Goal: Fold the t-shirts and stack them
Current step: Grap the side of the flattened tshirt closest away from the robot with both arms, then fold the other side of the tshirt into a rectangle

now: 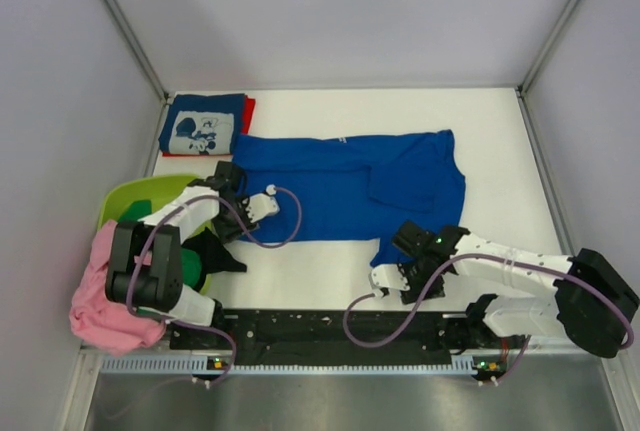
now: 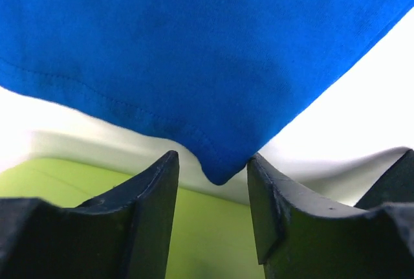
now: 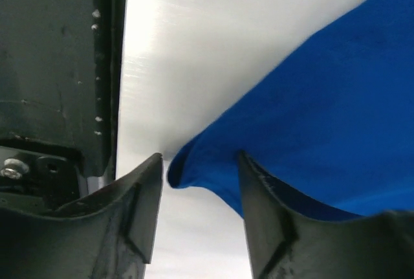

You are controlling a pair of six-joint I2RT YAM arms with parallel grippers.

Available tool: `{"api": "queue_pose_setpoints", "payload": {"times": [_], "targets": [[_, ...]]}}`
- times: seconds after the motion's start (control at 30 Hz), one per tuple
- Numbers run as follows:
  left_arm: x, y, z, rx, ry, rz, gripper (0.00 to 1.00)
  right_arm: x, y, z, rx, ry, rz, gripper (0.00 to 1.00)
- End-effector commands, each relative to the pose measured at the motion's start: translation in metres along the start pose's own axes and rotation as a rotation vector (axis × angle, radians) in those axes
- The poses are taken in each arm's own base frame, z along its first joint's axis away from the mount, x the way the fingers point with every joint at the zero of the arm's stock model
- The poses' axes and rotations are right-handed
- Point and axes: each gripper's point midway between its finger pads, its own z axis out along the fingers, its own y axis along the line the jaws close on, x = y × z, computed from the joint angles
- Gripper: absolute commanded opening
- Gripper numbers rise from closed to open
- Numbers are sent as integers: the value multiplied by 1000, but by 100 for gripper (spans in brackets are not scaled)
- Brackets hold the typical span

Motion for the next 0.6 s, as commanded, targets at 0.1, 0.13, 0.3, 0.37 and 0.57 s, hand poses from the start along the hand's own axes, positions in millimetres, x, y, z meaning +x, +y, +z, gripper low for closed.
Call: {"api": "queue_pose_setpoints", "payload": {"times": [0.1,0.13,0.3,0.37,0.57], "targets": [[-7,-9,11,64,-54,-45,20,-11,-7,9,13,-36,-26,13],[-8,-9,11,69,-56,-51,9,-11,-8,8,22,-34,-26,3],[-16,5,-1,27,-72,-97,0,-10,-38,-16,185,-35,20,0],[-20,15,-7,3,-77,-116,0,-6,-62,-38,296,-59,88,0],[-43,51,-23,-53,-105,-159,0,4,-143,-98,594,-129,189,0]]}}
